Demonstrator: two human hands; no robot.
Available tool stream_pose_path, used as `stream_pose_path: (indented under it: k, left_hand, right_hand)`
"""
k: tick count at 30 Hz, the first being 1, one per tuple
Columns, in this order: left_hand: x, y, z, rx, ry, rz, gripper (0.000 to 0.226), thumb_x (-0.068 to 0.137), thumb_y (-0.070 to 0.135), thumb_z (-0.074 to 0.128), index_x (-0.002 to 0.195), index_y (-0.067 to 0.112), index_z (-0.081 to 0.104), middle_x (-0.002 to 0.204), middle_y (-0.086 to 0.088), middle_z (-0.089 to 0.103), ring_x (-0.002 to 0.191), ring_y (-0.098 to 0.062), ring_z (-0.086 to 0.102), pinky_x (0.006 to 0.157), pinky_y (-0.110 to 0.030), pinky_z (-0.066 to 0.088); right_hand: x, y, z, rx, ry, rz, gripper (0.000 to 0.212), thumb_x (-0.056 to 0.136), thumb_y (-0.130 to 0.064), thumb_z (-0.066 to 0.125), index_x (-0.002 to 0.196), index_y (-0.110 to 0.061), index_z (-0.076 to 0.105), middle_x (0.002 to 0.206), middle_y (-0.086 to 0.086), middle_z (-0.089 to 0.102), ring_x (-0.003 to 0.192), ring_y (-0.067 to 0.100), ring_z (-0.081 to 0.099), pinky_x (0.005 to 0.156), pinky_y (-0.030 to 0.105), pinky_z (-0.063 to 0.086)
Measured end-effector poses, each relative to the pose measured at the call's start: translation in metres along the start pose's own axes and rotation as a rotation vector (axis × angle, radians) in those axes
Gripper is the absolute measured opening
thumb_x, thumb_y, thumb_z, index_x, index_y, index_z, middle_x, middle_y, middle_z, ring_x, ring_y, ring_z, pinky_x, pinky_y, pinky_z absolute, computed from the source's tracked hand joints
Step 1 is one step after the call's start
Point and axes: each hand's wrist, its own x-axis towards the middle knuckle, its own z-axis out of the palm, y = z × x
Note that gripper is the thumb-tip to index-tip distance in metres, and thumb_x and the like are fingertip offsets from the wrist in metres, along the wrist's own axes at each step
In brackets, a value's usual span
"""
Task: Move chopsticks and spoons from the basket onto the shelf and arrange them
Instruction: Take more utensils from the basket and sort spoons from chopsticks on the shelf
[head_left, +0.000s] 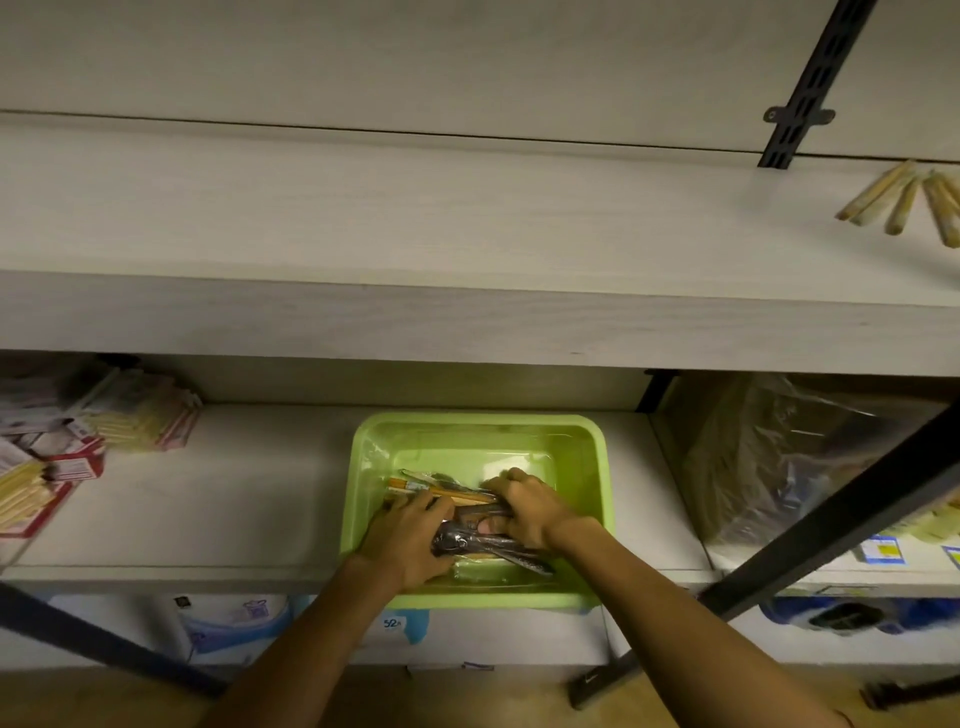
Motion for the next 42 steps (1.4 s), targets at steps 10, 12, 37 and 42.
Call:
stream_pose_path:
  k: [10, 12, 37, 42]
  left_hand:
    - [-0.001, 0.000, 0.001, 0.120, 0.025, 0.099, 0.052, 0.078, 0.040, 0.065, 0.124, 0.030, 0.044, 0.131, 0.000, 0.036, 0.121, -0.019, 0.040, 0.098, -0.033, 0.037]
    - [-0.001, 0.001, 0.004, 0.095, -0.005, 0.133, 0.055, 0.083, 0.034, 0.063, 0.133, 0.031, 0.040, 0.137, 0.003, 0.036, 0.127, -0.017, 0.037, 0.104, -0.033, 0.033]
    - [0.019, -0.003, -0.007, 0.148, -0.120, 0.119, 0.039, 0.081, 0.039, 0.066, 0.115, 0.024, 0.053, 0.128, -0.003, 0.046, 0.115, -0.022, 0.046, 0.094, -0.036, 0.042]
    - [0.019, 0.002, -0.005, 0.045, -0.155, 0.070, 0.057, 0.080, 0.024, 0.071, 0.127, 0.023, 0.040, 0.130, -0.002, 0.051, 0.114, -0.021, 0.052, 0.090, -0.031, 0.044]
  right_hand:
    - [0.002, -0.003, -0.006, -0.243, 0.172, -0.064, 0.035, 0.100, -0.022, 0.045, 0.132, -0.010, 0.040, 0.112, 0.018, 0.063, 0.105, 0.035, 0.059, 0.088, 0.041, 0.042]
    - [0.002, -0.003, -0.007, -0.231, 0.187, -0.085, 0.037, 0.100, -0.021, 0.046, 0.134, -0.011, 0.036, 0.108, 0.017, 0.063, 0.099, 0.035, 0.060, 0.080, 0.040, 0.043]
    - [0.010, 0.004, -0.014, -0.032, 0.125, -0.046, 0.034, 0.093, -0.022, 0.053, 0.124, -0.015, 0.041, 0.116, 0.017, 0.056, 0.102, 0.038, 0.057, 0.084, 0.042, 0.048]
    - [0.005, 0.001, -0.016, 0.015, 0.081, -0.065, 0.042, 0.088, -0.015, 0.057, 0.125, -0.017, 0.038, 0.116, 0.015, 0.051, 0.102, 0.038, 0.056, 0.086, 0.047, 0.049]
